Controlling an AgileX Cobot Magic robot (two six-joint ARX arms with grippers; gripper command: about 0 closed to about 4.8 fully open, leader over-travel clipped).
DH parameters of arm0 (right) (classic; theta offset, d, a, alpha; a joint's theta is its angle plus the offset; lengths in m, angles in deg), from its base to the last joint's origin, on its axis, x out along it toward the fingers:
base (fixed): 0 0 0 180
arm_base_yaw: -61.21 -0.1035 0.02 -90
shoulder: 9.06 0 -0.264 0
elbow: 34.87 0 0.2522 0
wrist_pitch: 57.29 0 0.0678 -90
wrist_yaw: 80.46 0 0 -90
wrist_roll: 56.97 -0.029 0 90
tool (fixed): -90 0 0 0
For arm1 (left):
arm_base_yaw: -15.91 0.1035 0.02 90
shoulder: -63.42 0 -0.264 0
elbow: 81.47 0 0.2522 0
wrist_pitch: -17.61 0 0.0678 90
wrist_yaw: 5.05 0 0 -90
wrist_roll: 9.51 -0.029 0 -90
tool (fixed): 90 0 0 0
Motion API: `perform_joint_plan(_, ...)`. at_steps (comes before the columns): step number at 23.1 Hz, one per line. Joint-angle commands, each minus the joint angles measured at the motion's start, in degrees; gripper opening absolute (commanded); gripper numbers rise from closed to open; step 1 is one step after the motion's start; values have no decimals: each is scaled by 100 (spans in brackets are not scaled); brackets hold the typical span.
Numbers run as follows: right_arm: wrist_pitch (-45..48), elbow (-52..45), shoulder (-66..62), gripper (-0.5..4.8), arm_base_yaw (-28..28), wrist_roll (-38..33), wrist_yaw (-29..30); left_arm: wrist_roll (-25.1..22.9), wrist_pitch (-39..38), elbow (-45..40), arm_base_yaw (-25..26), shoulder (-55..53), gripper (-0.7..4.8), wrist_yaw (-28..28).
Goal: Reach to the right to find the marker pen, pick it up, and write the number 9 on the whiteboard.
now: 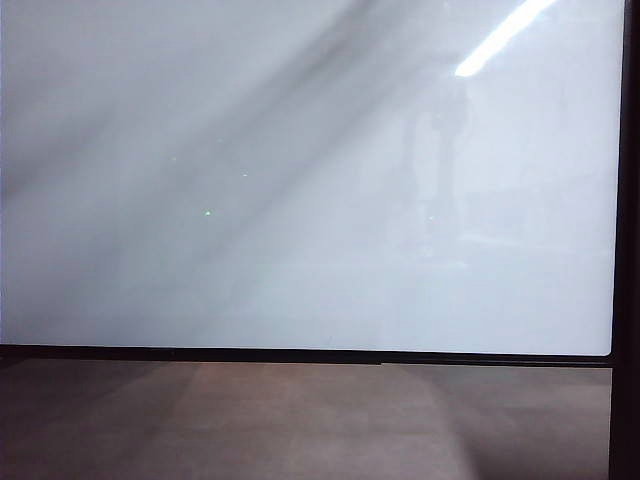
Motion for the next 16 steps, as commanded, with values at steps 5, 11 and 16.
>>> perform_joint_plan(5, 234, 350, -345, -6, 2, 87, 13, 17, 120, 28, 350, 7, -5, -354)
perform_joint_plan(11, 308, 450, -518, -6, 2, 85, 11, 17, 120, 28, 350, 2, -5, -385)
perform_joint_plan(16, 332, 457, -566, -6, 2, 87, 13, 17, 120, 28, 350, 2, -5, -385)
